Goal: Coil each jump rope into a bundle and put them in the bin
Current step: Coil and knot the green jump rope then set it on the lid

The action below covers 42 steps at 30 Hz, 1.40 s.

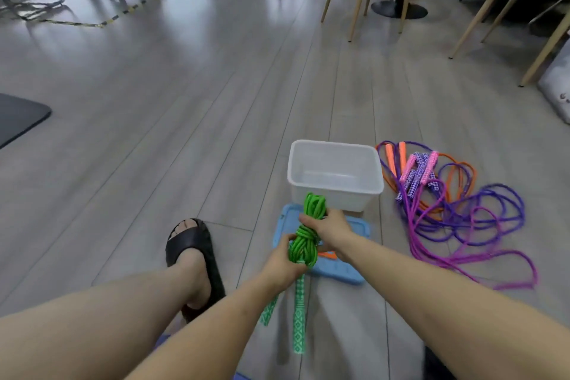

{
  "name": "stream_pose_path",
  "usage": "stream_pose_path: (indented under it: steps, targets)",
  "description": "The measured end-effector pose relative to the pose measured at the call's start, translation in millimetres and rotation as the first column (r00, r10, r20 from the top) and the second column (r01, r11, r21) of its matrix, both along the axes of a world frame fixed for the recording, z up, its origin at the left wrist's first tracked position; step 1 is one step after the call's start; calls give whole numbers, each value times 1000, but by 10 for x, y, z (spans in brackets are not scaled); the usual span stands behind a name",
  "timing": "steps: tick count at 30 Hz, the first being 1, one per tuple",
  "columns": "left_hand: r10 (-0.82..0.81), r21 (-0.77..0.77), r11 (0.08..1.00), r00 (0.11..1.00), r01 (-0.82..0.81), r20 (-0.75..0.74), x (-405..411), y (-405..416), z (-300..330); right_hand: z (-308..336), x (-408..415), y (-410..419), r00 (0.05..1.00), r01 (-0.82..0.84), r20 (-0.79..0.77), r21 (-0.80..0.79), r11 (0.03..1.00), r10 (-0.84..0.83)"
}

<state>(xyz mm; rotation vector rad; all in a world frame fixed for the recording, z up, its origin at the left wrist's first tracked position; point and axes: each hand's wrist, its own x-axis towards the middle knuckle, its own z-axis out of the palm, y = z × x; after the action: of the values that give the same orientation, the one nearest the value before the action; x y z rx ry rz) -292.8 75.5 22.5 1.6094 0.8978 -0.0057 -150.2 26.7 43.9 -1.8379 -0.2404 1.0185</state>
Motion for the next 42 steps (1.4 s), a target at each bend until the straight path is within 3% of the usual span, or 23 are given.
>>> stream_pose_path:
  steps: [7, 9, 11, 17, 23, 29, 33, 36, 42]
  targets:
    - [42, 45, 998, 993, -38, -107, 97, 145, -785, -865, 86, 277, 999, 1, 33, -114, 993, 2]
    - [-38, 182, 979, 962, 91, -271, 90, 183, -977, -1108, 110, 299, 998, -55, 23, -178, 982, 60]
    - [-118, 263, 931, 892, 252, -437, 63, 197, -1124, -1383, 166, 279, 982, -123, 108, -254, 959, 154]
    - [-155, 340, 860, 830, 380, -536, 96, 193, -1299, -1615, 157, 258, 980, -51, 171, -294, 954, 105]
    - [-96, 300, 922, 894, 246, -438, 169, 181, -1260, -1474, 161, 269, 947, -111, 230, -417, 902, 223]
    - [62, 338, 940, 947, 50, -314, 167, 228, -1276, -1664, 277, 323, 987, -6, 149, -303, 953, 53]
    - [136, 364, 930, 971, -56, -197, 322, 407, -1231, -1363, 349, 477, 980, 199, 31, -135, 971, -197]
    - [109, 370, 929, 971, -23, -211, 431, 561, -1241, -1317, 418, 523, 970, 240, -5, -98, 966, -242]
    - [1, 351, 931, 963, 97, -271, 427, 558, -1286, -1495, 400, 360, 998, 64, -10, -208, 976, -67]
